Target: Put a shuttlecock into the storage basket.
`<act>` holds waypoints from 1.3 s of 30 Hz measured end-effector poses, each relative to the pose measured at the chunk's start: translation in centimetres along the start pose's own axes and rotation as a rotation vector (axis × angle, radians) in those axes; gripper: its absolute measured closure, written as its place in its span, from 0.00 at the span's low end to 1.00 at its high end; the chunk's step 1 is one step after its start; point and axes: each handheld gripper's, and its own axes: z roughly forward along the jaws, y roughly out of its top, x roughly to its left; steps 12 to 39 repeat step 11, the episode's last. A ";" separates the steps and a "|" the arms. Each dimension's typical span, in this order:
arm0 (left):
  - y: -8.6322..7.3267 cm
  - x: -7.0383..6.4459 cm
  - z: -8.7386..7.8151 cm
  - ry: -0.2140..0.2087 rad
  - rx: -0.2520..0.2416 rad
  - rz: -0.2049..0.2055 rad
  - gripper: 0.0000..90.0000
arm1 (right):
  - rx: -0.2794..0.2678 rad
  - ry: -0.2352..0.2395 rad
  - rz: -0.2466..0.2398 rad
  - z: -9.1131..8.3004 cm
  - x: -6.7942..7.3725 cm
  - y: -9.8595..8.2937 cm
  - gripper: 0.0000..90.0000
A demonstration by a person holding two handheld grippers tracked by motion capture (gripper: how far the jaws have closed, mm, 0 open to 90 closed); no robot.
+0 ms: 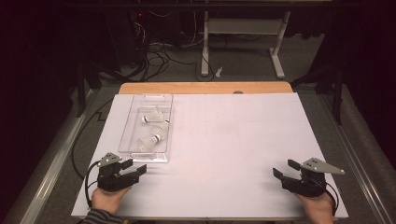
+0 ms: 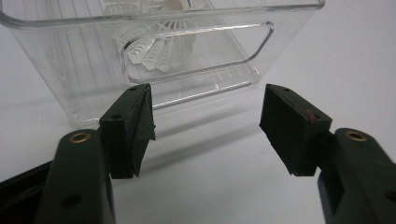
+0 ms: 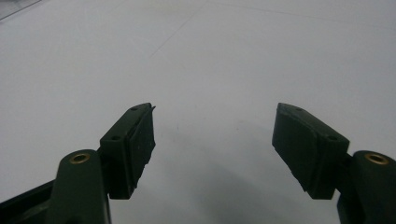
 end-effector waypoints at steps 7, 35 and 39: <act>0.0 0.0 0.0 0.000 0.000 0.000 0.40 | 0.000 0.000 -0.001 0.0 0.0 0.0 0.34; 0.0 0.0 0.0 0.000 -0.003 -0.001 0.40 | 0.001 0.000 -0.003 0.0 0.0 0.0 0.34; 0.0 0.0 0.0 0.000 -0.003 -0.001 0.40 | 0.001 0.000 -0.003 0.0 0.0 0.0 0.34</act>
